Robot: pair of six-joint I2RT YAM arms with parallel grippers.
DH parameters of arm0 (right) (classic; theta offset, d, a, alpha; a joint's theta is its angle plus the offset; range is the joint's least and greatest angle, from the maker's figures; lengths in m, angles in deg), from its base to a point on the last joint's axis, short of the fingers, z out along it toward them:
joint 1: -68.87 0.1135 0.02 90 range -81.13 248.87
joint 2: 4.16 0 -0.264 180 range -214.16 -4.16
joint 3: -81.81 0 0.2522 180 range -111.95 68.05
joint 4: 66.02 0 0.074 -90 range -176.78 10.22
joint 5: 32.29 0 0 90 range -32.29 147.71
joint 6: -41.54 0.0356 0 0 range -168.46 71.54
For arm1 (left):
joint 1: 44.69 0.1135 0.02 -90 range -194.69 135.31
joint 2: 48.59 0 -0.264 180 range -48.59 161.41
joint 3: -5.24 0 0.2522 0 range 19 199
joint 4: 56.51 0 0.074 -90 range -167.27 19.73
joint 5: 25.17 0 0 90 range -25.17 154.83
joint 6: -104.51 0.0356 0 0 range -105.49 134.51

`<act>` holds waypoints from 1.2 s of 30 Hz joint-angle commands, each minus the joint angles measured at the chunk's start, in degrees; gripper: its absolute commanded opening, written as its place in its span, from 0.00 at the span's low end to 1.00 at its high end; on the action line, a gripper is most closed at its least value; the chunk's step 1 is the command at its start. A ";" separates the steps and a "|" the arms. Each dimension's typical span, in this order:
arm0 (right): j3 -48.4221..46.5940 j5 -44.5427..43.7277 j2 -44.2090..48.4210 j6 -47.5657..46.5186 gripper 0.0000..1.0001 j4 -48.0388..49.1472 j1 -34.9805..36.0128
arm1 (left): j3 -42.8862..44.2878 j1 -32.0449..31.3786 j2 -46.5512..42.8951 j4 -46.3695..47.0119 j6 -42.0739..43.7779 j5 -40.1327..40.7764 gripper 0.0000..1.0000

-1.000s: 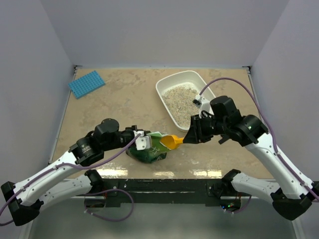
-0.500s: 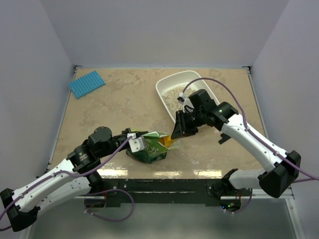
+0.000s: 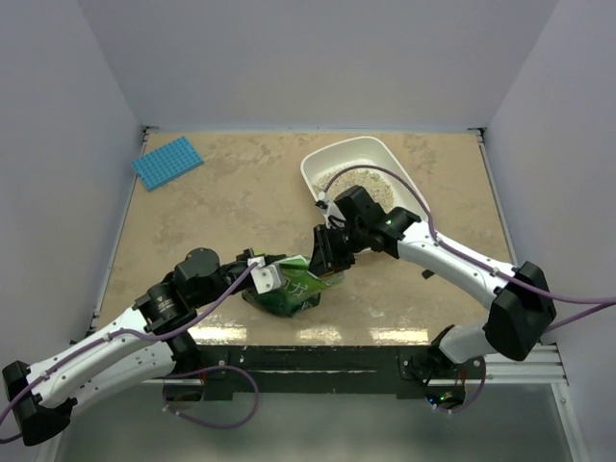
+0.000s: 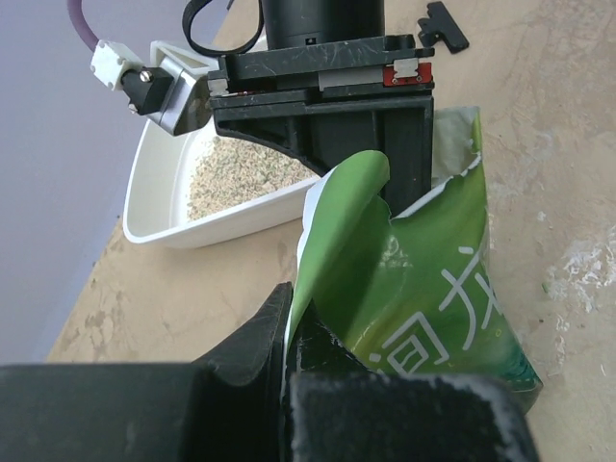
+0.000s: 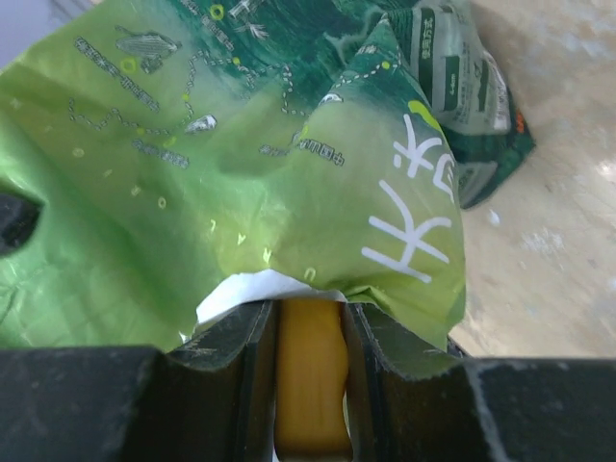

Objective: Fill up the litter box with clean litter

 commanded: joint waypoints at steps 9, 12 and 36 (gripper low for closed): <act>27.15 14.56 6.09 10.31 0.00 36.06 0.11 | -1.70 -3.66 3.32 1.00 -1.55 0.39 0.00; 33.56 16.58 11.36 15.23 0.00 44.23 0.11 | -3.19 -3.75 2.54 2.31 -1.20 -1.11 0.00; 54.59 10.88 56.18 35.10 0.00 40.23 0.02 | -4.95 -6.48 4.03 2.50 -0.76 -0.32 0.00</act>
